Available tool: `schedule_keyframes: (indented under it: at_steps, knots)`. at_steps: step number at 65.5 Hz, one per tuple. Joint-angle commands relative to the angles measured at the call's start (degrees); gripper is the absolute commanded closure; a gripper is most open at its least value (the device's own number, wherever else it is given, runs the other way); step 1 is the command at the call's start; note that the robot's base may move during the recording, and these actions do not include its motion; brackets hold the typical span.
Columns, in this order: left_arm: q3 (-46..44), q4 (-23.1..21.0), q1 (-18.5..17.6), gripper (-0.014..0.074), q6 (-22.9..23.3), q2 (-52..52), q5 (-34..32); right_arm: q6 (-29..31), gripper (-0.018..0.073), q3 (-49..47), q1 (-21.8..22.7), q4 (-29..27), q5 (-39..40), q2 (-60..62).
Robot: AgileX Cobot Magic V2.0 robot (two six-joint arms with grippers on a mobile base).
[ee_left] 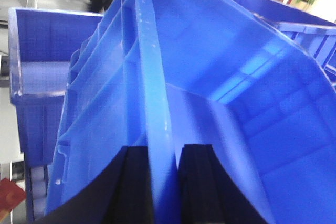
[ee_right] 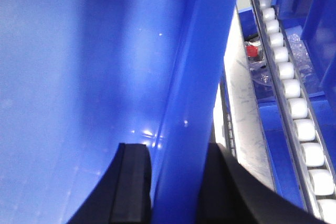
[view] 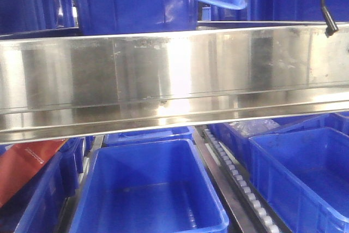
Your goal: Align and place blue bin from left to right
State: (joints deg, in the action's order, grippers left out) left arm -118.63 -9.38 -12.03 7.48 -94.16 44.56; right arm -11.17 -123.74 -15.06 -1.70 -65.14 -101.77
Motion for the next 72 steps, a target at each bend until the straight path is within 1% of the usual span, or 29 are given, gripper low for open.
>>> schedule_keyframes:
  at_steps: [1,9,17,26,36,44,52,59,65,68,70,72]
  knots:
    - [-1.01,-4.11,-1.45,0.0708,-0.84,0.72,-0.03,2.89,0.0627,-0.78,-0.90,-4.91,4.86,1.31]
    - [-1.01,-2.95,-1.45,0.0708,-0.84,-0.27,4.92,3.80,0.0627,-0.78,0.23,-4.91,4.82,1.31]
    - [-1.01,-2.93,-1.45,0.0708,-0.84,-1.95,8.85,5.86,0.0627,-0.78,2.13,-4.81,4.92,1.31]
    - [-1.01,-2.32,-1.45,0.0708,-0.84,-3.73,11.05,8.44,0.0627,-0.78,3.68,-4.81,5.70,0.71]
    - [-1.01,-1.20,-1.45,0.0708,-0.84,-5.18,12.58,11.17,0.0627,-0.78,4.03,-4.81,7.17,-1.52]
    - [-1.01,0.94,-1.45,0.0708,-0.84,-6.62,14.90,11.88,0.0627,-0.78,4.03,-4.81,7.83,-4.19]
    - [-1.01,5.35,-1.45,0.0708,-0.84,-7.84,18.73,12.22,0.0627,-0.78,4.03,-4.81,10.11,-6.48]
    - [-1.01,5.95,-1.45,0.0708,-0.84,-9.05,20.45,12.22,0.0626,-0.78,4.03,-4.81,11.59,-7.52]
    - [-1.01,5.84,-1.45,0.0705,-0.84,-9.95,20.47,12.22,0.0610,-0.78,4.03,-4.81,12.00,-7.80]
    - [-1.01,5.84,-1.45,0.0690,-0.84,-10.38,20.47,12.35,0.0593,-0.78,4.03,-4.81,12.15,-7.80]
    - [-1.01,5.73,-1.45,0.0661,-0.84,-10.68,20.63,12.35,0.0553,-0.78,4.03,-4.81,12.15,-7.80]
    - [-1.01,5.58,-1.45,0.0630,-0.84,-10.76,20.62,12.35,0.0495,-0.78,4.03,-4.81,12.15,-7.80]
